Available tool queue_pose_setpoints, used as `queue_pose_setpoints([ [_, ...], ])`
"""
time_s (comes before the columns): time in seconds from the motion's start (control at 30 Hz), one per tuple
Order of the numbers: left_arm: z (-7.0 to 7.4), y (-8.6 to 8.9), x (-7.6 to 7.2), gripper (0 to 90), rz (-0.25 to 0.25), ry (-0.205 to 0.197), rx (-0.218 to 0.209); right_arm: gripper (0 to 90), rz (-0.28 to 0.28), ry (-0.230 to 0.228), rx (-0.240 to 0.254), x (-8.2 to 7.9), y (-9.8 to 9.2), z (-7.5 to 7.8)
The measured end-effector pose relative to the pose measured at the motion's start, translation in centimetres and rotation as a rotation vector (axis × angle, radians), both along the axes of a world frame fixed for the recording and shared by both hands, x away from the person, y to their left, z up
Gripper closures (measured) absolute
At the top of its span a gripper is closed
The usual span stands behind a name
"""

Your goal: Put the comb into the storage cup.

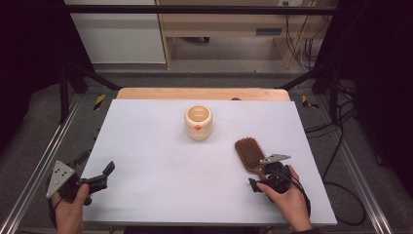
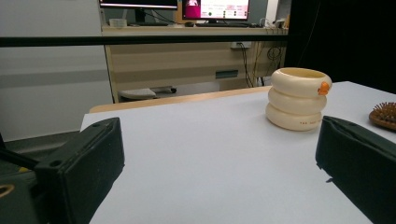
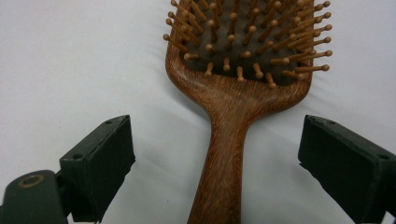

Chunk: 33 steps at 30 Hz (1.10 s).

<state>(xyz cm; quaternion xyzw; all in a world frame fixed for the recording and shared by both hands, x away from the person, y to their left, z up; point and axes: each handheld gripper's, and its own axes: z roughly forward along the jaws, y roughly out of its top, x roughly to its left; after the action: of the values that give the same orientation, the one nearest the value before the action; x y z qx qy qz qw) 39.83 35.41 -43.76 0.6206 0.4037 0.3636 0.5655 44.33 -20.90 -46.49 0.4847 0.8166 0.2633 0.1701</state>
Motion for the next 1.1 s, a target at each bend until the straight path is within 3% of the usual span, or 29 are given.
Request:
queue_pose_setpoints([
  [0.47, 0.0, 0.0, 0.0, 1.2, 0.0, 0.002, 0.004, 15.9, -0.008, 0.025, -0.009, 0.4, 0.0, -0.2],
  [0.93, 0.0, 0.0, 0.1, 1.2, 0.0, 0.003, 0.004, 39.1, -0.037, 0.042, -0.004, 1.1, -0.5, -0.1],
  [1.1, 0.0, 0.0, 0.1, 1.2, 0.0, 0.005, 0.005, 42.4, -0.04, 0.047, -0.003, 1.2, -0.8, -0.1],
])
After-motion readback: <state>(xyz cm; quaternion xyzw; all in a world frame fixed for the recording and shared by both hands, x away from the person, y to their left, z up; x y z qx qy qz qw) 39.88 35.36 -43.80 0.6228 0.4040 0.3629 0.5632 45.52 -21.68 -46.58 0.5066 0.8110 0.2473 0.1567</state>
